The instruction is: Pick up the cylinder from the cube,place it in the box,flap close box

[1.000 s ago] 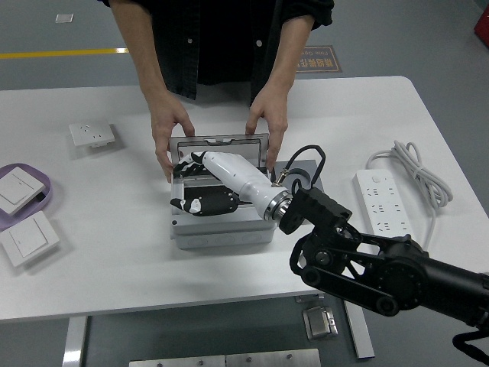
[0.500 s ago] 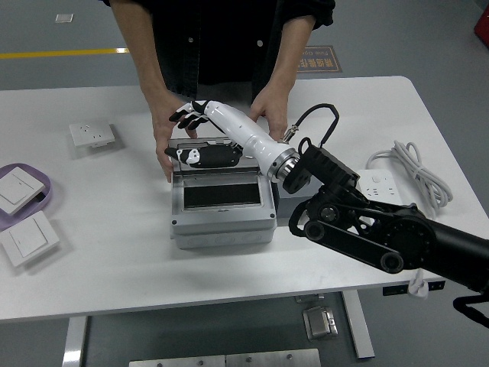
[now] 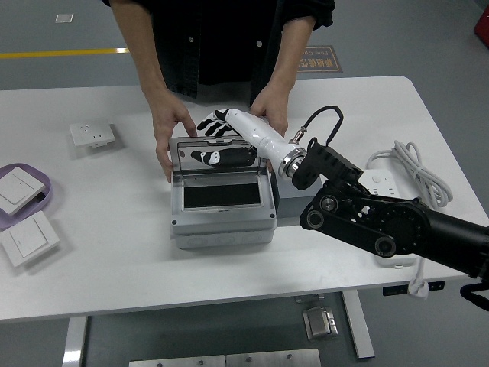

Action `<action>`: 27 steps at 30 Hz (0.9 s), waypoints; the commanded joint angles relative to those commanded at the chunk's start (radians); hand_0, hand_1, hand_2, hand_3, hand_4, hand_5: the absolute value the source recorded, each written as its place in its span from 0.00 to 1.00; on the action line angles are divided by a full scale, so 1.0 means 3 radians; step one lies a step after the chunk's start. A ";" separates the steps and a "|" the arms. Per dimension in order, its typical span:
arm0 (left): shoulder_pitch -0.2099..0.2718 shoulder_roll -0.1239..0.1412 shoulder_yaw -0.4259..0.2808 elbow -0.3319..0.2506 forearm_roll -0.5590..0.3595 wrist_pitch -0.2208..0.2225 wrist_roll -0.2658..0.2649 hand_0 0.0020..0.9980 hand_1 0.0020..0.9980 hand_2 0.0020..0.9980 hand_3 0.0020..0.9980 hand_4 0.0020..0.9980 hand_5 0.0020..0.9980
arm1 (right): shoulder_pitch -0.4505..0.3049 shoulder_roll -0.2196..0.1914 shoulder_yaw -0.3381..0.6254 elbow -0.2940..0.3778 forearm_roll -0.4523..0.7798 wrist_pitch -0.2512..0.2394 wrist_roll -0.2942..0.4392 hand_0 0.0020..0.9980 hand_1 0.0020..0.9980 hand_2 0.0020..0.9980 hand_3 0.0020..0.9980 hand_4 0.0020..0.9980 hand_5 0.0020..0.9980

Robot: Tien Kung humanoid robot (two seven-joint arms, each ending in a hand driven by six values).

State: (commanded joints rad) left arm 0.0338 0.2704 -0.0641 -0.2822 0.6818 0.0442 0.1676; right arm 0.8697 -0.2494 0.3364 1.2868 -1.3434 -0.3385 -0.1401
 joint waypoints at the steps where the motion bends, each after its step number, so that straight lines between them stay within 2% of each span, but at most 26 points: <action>1: 0.0003 -0.0003 0.0015 0.0002 -0.0009 -0.0001 0.0003 0.63 0.62 0.53 0.63 0.71 0.34 | -0.0017 -0.0015 0.0005 0.0052 -0.0024 -0.0002 -0.0005 0.70 0.62 0.64 0.67 0.82 0.47; 8: 0.0000 -0.0011 0.0035 0.0005 -0.0027 -0.0002 0.0007 0.63 0.62 0.53 0.63 0.71 0.34 | -0.0137 -0.0191 0.0046 0.0498 -0.0256 -0.0047 -0.0066 0.70 0.62 0.64 0.67 0.82 0.47; 13: 0.0005 -0.0013 0.0013 0.0005 -0.0017 -0.0001 0.0008 0.63 0.62 0.53 0.63 0.71 0.34 | -0.0262 -0.0299 -0.0038 0.0786 -0.0324 -0.0082 -0.0107 0.70 0.62 0.64 0.67 0.82 0.47; 19: 0.0006 -0.0023 0.0007 0.0007 -0.0018 0.0000 0.0008 0.63 0.62 0.53 0.63 0.71 0.33 | -0.0452 -0.0283 -0.0115 0.0705 -0.0030 -0.0092 -0.0014 0.68 0.61 0.63 0.66 0.80 0.46; 23: 0.0006 -0.0025 -0.0012 0.0005 -0.0001 0.0001 0.0007 0.63 0.62 0.53 0.63 0.71 0.33 | -0.0543 -0.0271 -0.0042 0.0624 0.0138 -0.0116 0.0066 0.68 0.61 0.63 0.66 0.80 0.46; 24: 0.0007 -0.0024 -0.0021 0.0004 0.0005 0.0002 0.0006 0.63 0.62 0.53 0.63 0.71 0.33 | -0.0561 -0.0275 -0.0015 0.0616 0.0156 -0.0123 0.0079 0.68 0.62 0.63 0.66 0.75 0.45; 27: 0.0009 -0.0022 -0.0041 0.0003 0.0020 0.0004 0.0005 0.63 0.62 0.53 0.63 0.71 0.33 | -0.0603 -0.0308 0.0078 0.0630 0.0173 -0.0146 0.0113 0.68 0.62 0.63 0.66 0.75 0.45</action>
State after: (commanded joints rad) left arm 0.0366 0.2639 -0.0766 -0.2814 0.6877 0.0453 0.1690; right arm 0.6887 -0.3417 0.3600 1.4758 -1.2914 -0.3824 -0.1062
